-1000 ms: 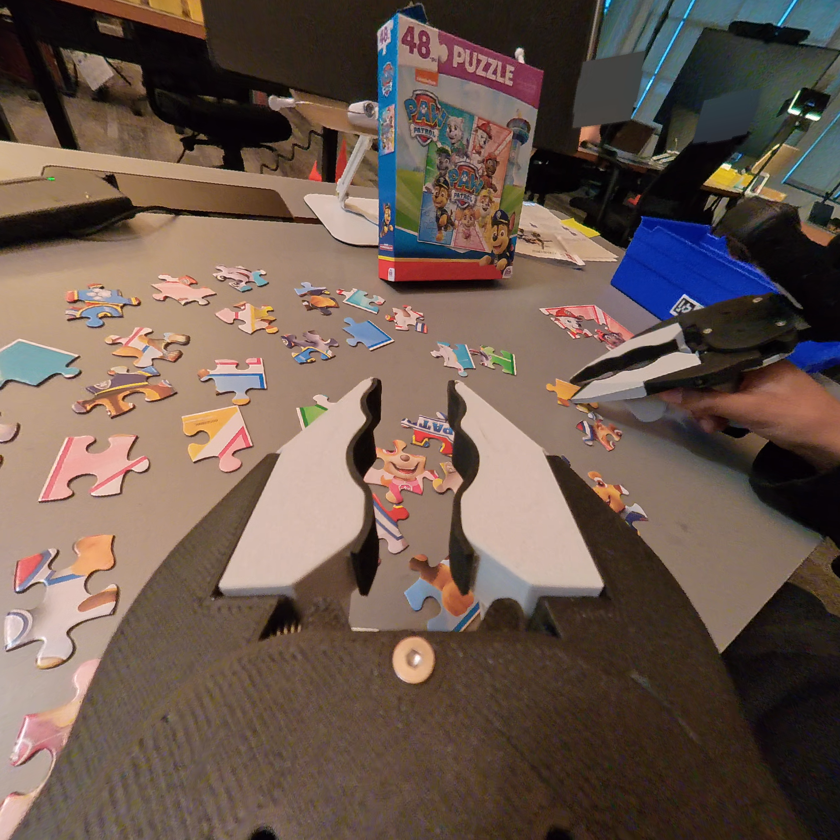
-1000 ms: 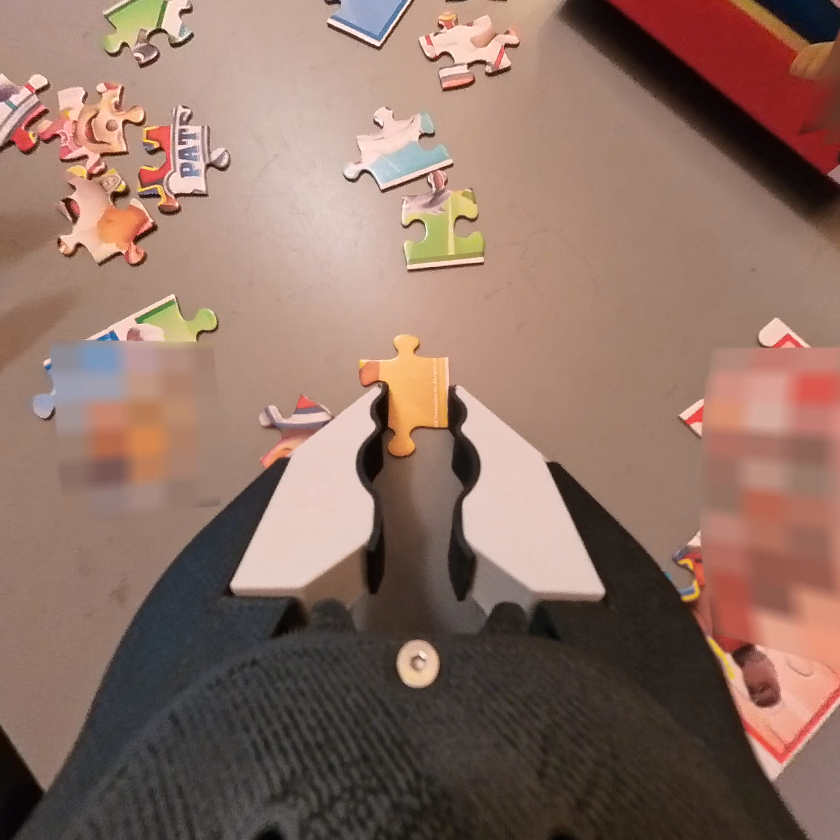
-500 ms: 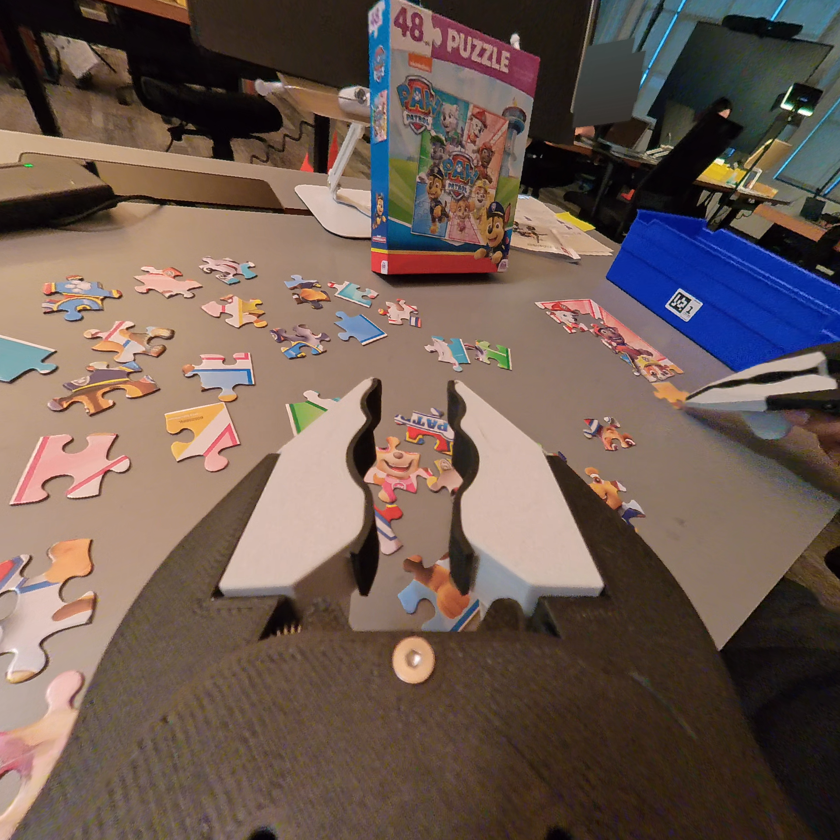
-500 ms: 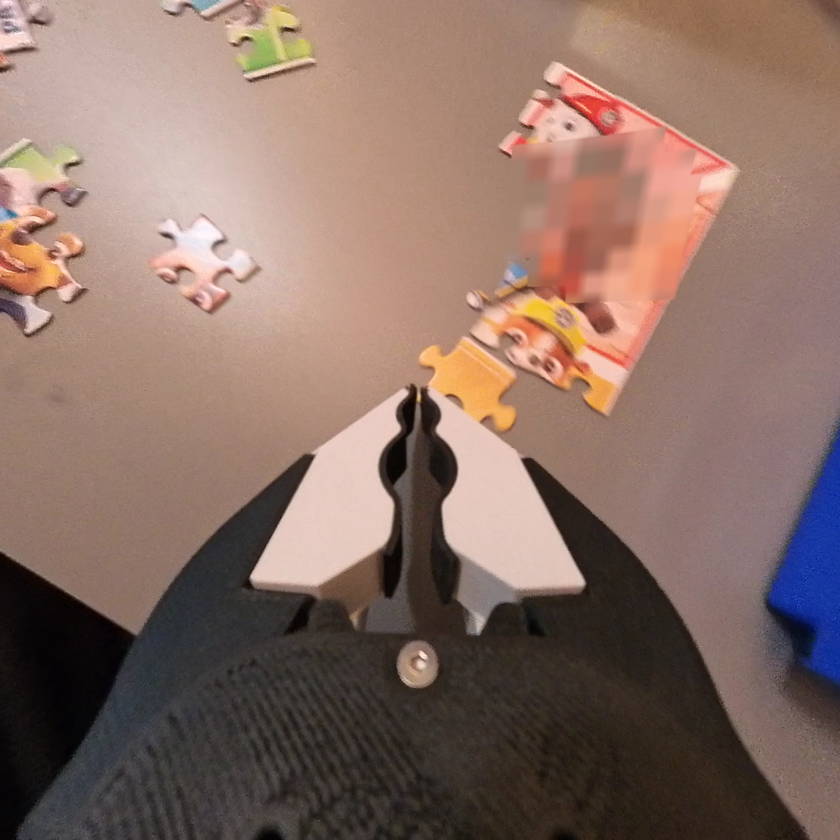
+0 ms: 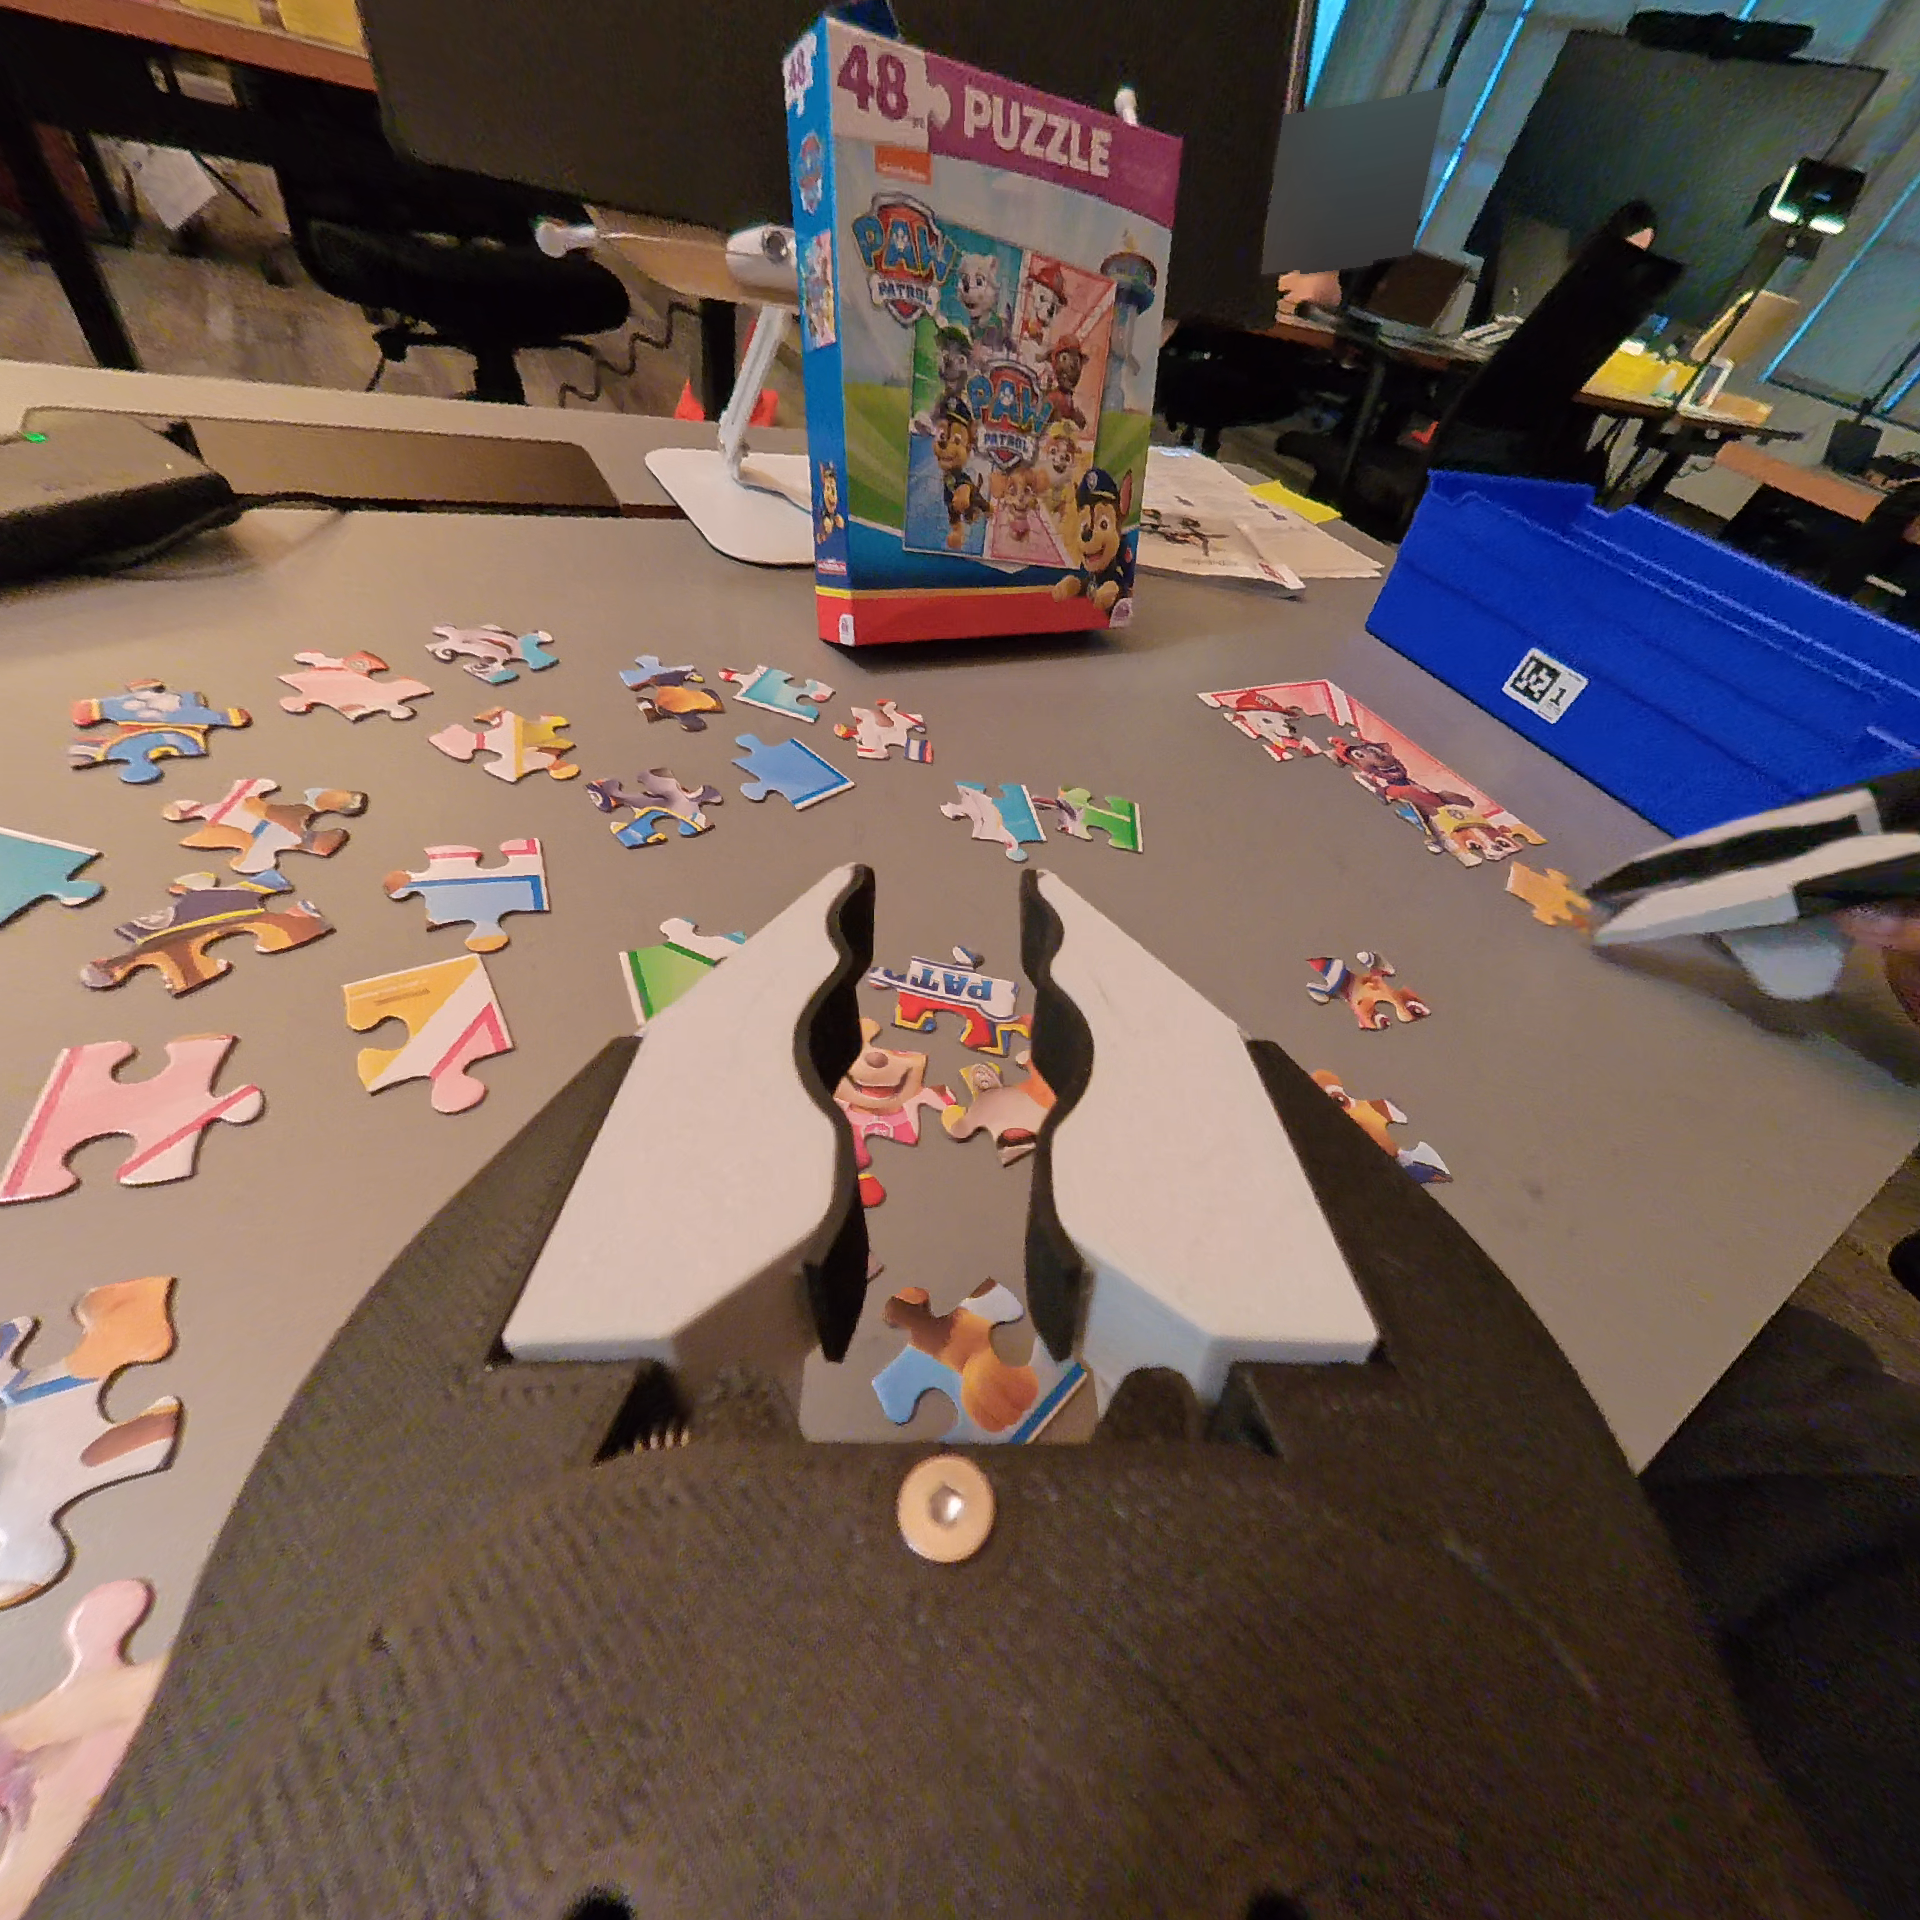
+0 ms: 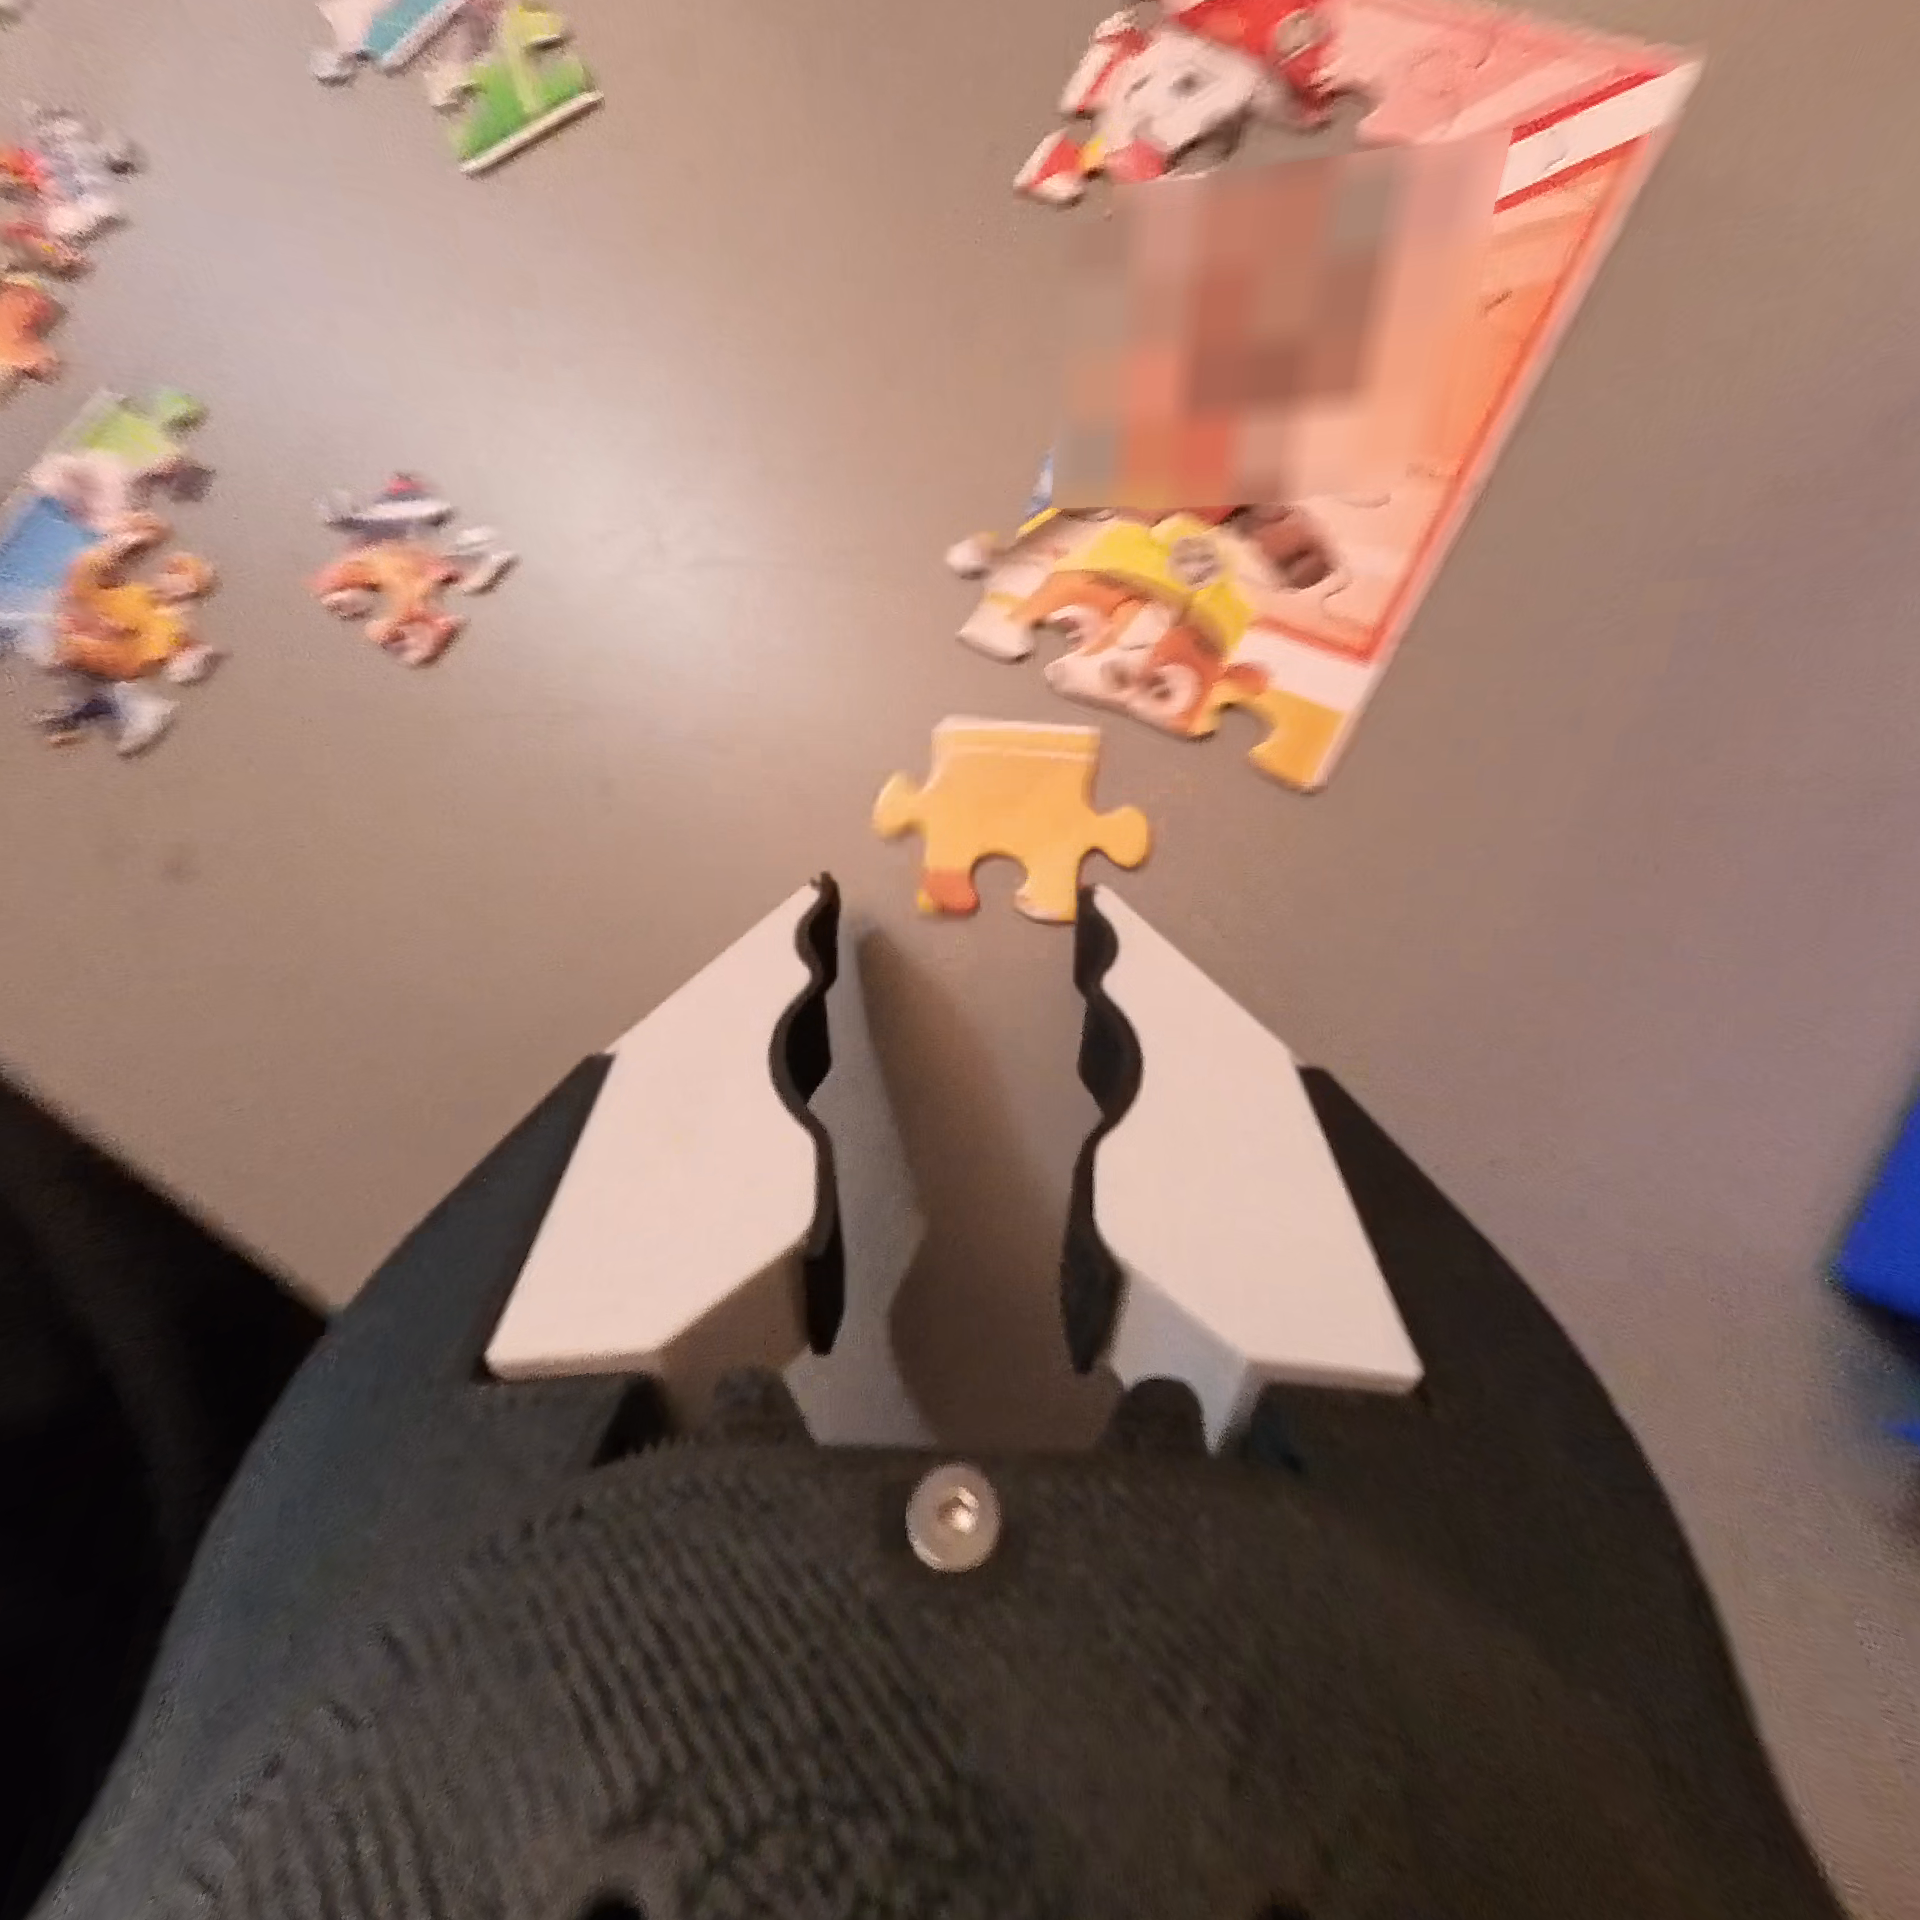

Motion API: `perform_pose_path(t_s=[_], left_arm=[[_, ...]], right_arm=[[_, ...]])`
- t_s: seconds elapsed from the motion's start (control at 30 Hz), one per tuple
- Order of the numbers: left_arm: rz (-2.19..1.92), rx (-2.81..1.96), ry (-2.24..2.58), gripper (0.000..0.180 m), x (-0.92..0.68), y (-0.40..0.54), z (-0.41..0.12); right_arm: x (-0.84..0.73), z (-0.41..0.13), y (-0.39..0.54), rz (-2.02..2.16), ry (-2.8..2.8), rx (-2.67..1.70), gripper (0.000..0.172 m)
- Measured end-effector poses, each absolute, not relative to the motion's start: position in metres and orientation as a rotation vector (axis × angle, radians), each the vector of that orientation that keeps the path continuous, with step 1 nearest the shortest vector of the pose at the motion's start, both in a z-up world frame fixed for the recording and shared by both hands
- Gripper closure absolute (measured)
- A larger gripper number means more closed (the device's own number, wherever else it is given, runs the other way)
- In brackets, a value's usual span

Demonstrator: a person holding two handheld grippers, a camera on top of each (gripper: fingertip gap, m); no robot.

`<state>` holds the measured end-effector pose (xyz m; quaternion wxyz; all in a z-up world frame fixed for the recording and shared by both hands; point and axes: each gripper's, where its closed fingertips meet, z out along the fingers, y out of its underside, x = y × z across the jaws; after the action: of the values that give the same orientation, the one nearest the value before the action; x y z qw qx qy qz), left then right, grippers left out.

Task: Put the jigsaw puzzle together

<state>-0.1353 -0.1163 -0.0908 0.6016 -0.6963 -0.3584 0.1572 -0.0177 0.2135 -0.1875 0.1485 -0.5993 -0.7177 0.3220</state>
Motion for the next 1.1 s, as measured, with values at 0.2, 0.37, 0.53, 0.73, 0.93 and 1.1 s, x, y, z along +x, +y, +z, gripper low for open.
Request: perform_pose_path(t_s=[0.2,0.37,0.53,0.73,0.93,1.1], left_arm=[[0.323,-1.62,-0.834,0.155,-0.134,-0.112,-0.097],[0.34,-1.622,-0.809,0.155,-0.131,-0.108,-0.091],[0.344,-1.621,-0.808,0.155,-0.13,-0.109,-0.09],[0.336,-1.63,-0.812,0.155,-0.131,-0.107,-0.094],[0.347,-1.638,-0.824,0.155,-0.133,-0.108,-0.098],[0.322,-1.637,-0.83,0.155,-0.133,-0.108,-0.101]], right_arm=[[-0.003,-0.161,0.179,1.165,-2.087,-1.654,0.133],[-0.026,-0.161,0.198,1.039,-2.004,-1.527,0.124],[-0.031,-0.185,0.205,0.837,-2.216,-1.284,0.116],[-0.039,-0.191,0.199,0.94,-2.359,-1.251,0.12],[-0.035,-0.191,0.201,0.882,-2.301,-1.299,0.133],[-0.027,-0.191,0.205,0.894,-2.213,-1.362,0.134]])
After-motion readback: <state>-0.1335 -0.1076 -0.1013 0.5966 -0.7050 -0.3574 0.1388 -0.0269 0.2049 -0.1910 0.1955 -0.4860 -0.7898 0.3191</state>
